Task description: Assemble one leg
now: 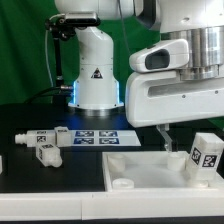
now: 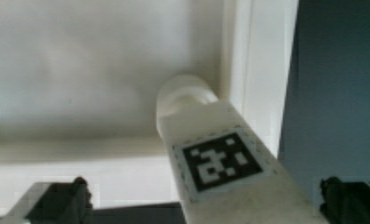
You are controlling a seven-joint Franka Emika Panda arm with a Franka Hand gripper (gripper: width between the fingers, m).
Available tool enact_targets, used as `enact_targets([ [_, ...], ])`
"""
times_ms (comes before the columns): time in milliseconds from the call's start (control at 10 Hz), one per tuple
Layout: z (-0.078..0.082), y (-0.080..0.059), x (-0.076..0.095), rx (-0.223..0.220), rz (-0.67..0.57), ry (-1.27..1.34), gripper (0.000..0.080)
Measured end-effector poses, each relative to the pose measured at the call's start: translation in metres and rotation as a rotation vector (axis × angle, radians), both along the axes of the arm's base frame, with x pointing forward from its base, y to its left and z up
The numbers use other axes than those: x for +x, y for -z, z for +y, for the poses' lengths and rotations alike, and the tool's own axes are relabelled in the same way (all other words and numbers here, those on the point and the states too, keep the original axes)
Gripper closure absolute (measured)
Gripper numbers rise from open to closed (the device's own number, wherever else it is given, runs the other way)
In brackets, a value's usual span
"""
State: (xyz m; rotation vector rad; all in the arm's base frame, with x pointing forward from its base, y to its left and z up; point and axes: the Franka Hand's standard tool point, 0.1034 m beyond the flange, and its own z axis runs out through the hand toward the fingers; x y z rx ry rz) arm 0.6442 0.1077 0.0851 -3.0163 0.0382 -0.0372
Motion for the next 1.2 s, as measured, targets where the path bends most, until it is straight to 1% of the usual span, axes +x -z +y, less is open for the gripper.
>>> enact_targets([
  [300,-0.0013,0.0005,0.0015,0.0,-0.003,0.001,0.015],
  [400,-0.0012,0.0006,0.0014,0.0,-0.003,0.001,0.0284],
  [500,-0.0011,0.0006,0.0014,0.0,-0.003,0.001,0.0284],
  [600,-0.0011,0.0006,0.0014,0.0,-0.003,0.001,0.0421],
  [700,-0.0013,0.0007,0.0013,0.0,-0.002,0.001,0.0515],
  [900,-0.001,0.0005,0.0007,-0.001,-0.011,0.033,0.0515],
  [1000,-0.0006,0.0004,-0.0031,-0.001,-0.029,0.093,0.0515],
  [1200,-0.0013,0.0011,-0.0067,0.009,-0.021,0.399,0.0515],
])
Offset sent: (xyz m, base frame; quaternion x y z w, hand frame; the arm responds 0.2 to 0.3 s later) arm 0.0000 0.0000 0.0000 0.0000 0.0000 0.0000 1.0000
